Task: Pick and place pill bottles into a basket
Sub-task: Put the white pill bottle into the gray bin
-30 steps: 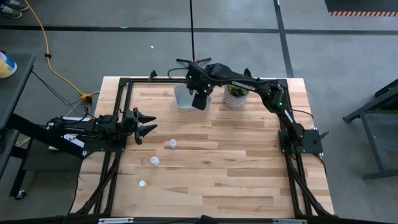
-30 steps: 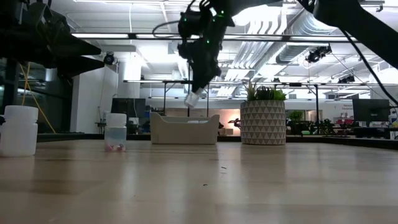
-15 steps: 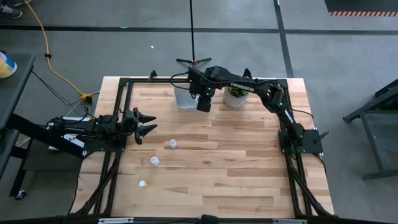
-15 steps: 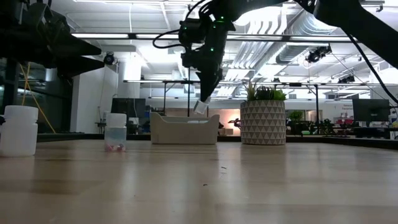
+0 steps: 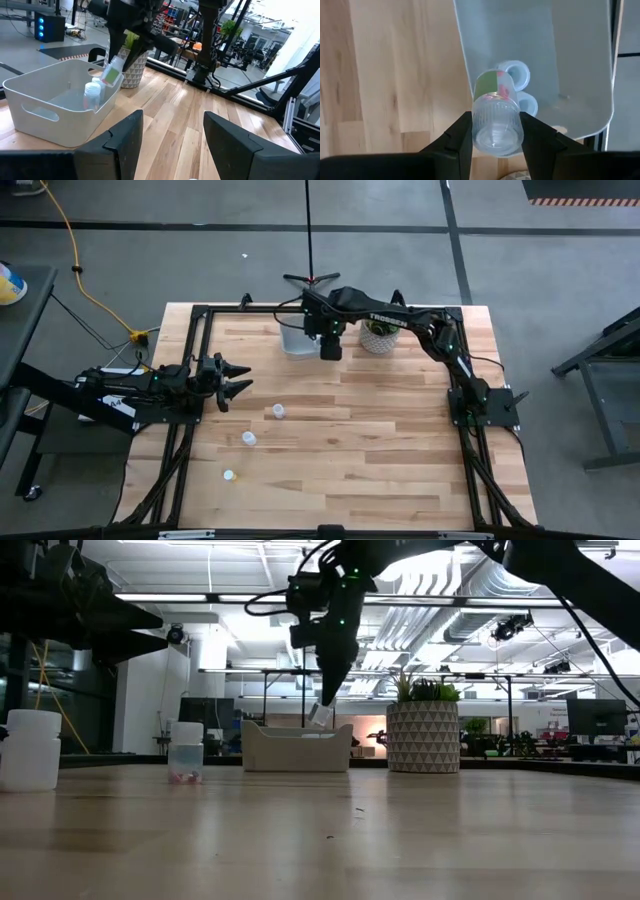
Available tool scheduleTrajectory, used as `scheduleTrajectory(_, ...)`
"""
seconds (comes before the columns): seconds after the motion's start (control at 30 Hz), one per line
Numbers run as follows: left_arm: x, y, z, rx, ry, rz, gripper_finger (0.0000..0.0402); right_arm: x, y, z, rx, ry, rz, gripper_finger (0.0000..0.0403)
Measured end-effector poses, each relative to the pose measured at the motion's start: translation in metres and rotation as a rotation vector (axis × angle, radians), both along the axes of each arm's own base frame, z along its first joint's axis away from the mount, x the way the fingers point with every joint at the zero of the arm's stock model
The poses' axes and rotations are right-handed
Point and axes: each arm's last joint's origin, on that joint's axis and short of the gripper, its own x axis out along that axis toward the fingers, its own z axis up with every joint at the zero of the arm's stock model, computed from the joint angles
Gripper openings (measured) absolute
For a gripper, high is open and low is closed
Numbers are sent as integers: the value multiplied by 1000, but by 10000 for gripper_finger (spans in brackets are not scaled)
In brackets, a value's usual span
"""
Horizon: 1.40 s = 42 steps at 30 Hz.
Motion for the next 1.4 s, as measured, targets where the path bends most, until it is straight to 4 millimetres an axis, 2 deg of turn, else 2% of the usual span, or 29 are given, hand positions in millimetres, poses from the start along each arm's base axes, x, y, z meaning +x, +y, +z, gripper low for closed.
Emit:
scheduleTrajectory(0.27,0,0,0,0,0,0,244,6,-3,-21,4,56,14,124)
scheduleTrajectory(0.37,0,0,0,0,0,0,244,6,-4,-25,-9,74,11,137)
scheduleTrajectory(0.67,0,0,0,0,0,0,243,-3,-12,-26,3,131,-5,127)
scheduleTrajectory(0.83,0,0,0,0,0,1,243,-5,-12,-26,7,151,-2,146)
scheduleTrajectory(1.1,0,0,0,0,0,2,243,-5,-12,-26,22,141,4,149)
scheduleTrajectory(1.4,0,0,0,0,0,3,244,-5,-12,-26,23,141,4,180)
